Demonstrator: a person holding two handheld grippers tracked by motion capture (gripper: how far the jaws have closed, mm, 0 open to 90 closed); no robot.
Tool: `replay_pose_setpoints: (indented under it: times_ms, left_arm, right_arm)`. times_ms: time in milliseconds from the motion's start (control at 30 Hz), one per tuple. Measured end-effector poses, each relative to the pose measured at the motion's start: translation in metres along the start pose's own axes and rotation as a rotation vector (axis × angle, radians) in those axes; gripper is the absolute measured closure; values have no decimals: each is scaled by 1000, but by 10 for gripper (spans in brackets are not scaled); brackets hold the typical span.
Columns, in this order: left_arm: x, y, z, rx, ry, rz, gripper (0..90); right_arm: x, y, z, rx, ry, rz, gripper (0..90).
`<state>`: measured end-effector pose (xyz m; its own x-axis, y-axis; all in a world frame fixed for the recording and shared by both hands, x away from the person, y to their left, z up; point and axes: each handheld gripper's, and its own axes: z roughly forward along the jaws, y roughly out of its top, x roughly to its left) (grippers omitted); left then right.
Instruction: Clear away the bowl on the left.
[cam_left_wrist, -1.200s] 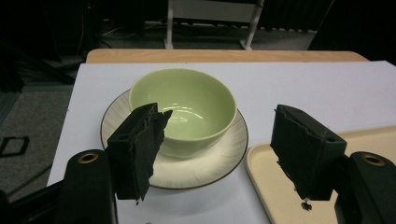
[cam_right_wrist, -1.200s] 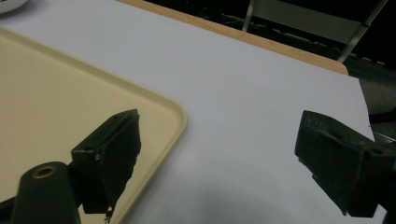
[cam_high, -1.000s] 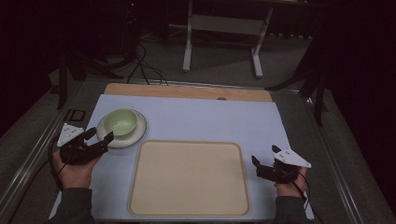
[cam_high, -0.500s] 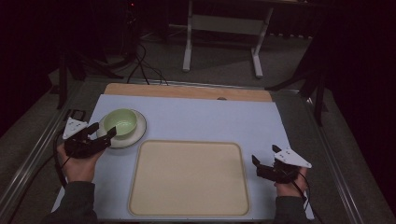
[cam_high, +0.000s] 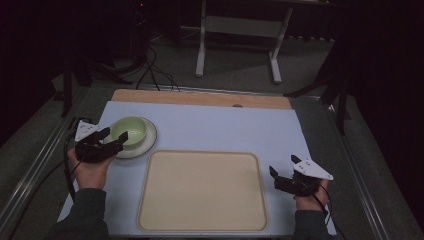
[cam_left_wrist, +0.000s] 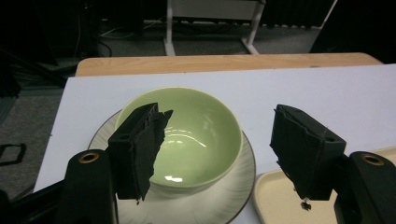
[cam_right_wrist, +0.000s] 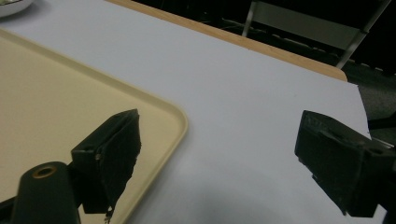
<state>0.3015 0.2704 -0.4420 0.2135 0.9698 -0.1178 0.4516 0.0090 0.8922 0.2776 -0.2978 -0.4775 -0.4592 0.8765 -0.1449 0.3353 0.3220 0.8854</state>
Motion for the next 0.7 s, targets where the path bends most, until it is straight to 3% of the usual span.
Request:
replay_pose_setpoints:
  times_ms: [400,700]
  left_arm:
    - [4,0,17,15,29,7,342]
    - [7,-1,29,20,46,-9,351]
  right_arm:
    - [1,0,1,1,3,-6,139]
    - [1,0,1,3,4,-8,138]
